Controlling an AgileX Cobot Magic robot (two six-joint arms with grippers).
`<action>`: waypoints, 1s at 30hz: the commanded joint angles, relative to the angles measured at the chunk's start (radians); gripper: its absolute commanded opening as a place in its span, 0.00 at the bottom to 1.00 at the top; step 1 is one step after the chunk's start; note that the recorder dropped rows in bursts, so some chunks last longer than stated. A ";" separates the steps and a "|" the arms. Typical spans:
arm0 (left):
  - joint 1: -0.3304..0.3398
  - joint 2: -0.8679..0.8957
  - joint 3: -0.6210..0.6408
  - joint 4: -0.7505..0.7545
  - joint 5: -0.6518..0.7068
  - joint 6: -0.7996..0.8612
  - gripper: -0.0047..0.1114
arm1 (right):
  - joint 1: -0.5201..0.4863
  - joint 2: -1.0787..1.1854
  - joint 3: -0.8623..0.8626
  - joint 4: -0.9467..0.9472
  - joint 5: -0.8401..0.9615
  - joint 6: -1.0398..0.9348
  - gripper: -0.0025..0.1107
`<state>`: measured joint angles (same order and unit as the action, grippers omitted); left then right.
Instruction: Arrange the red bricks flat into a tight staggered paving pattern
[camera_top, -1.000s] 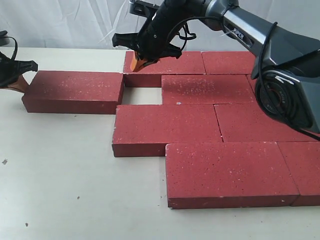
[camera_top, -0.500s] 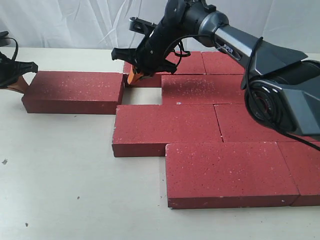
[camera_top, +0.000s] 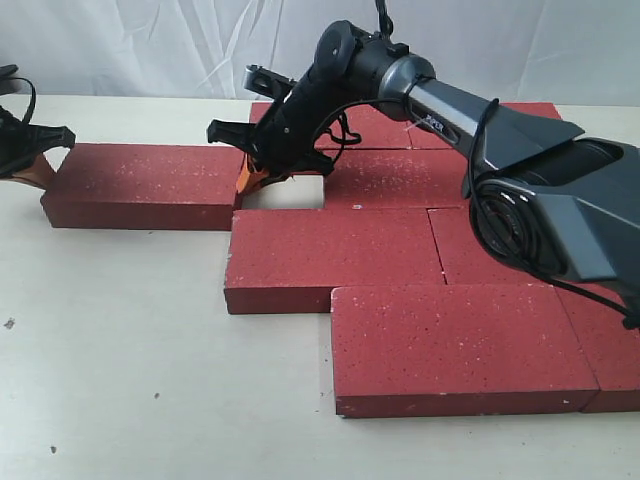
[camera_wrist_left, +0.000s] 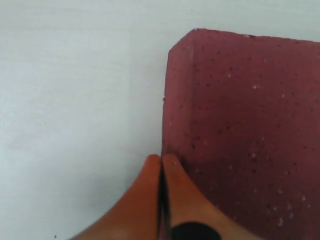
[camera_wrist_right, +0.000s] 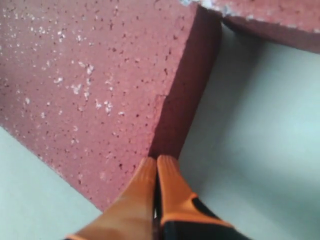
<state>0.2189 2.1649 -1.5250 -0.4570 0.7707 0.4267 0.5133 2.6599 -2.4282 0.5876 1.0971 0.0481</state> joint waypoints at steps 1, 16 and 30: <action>-0.002 -0.002 0.004 -0.007 0.010 -0.005 0.04 | 0.007 -0.001 0.000 0.025 0.018 -0.008 0.02; -0.002 -0.002 0.004 -0.055 0.021 -0.003 0.04 | -0.006 -0.004 0.000 -0.017 0.037 0.007 0.02; -0.002 -0.002 0.004 -0.061 0.047 0.001 0.04 | -0.037 -0.008 0.000 -0.086 0.021 0.056 0.02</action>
<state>0.2189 2.1665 -1.5250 -0.5162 0.8150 0.4266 0.4834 2.6612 -2.4282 0.5406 1.1231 0.0856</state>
